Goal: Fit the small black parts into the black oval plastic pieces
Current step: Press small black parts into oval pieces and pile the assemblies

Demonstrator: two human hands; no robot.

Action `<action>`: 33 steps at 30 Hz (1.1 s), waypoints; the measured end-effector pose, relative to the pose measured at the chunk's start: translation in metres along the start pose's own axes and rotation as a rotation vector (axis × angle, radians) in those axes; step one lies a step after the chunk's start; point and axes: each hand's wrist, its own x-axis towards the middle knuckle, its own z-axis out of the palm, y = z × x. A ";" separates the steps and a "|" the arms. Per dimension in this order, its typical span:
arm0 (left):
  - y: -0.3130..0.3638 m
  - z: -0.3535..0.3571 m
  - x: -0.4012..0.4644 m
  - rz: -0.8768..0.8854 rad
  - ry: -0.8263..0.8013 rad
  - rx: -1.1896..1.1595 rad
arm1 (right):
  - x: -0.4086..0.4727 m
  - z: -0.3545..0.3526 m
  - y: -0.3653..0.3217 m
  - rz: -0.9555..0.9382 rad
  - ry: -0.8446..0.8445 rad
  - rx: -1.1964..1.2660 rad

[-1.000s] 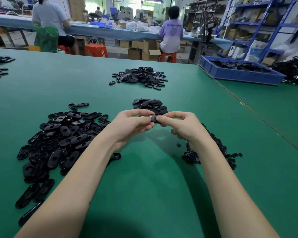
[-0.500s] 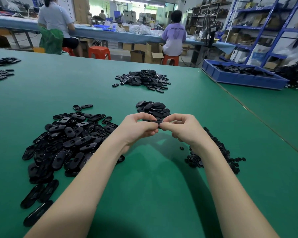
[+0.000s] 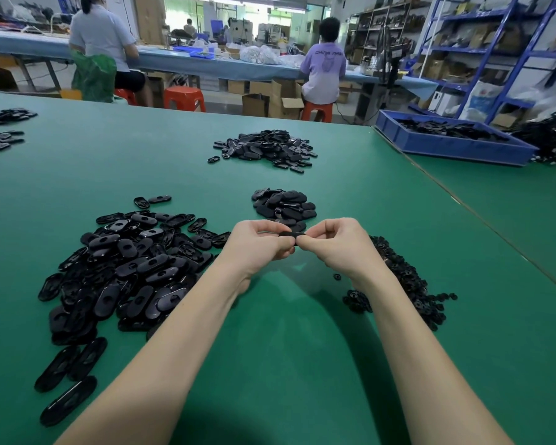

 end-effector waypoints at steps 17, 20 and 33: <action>-0.018 0.001 0.008 -0.011 0.089 0.110 | -0.001 0.008 0.007 -0.001 0.003 -0.055; -0.017 -0.003 0.008 0.058 0.048 0.107 | -0.001 0.007 0.005 -0.007 -0.016 0.036; -0.019 -0.014 0.031 0.334 0.179 0.631 | 0.000 -0.010 0.018 0.080 -0.160 0.091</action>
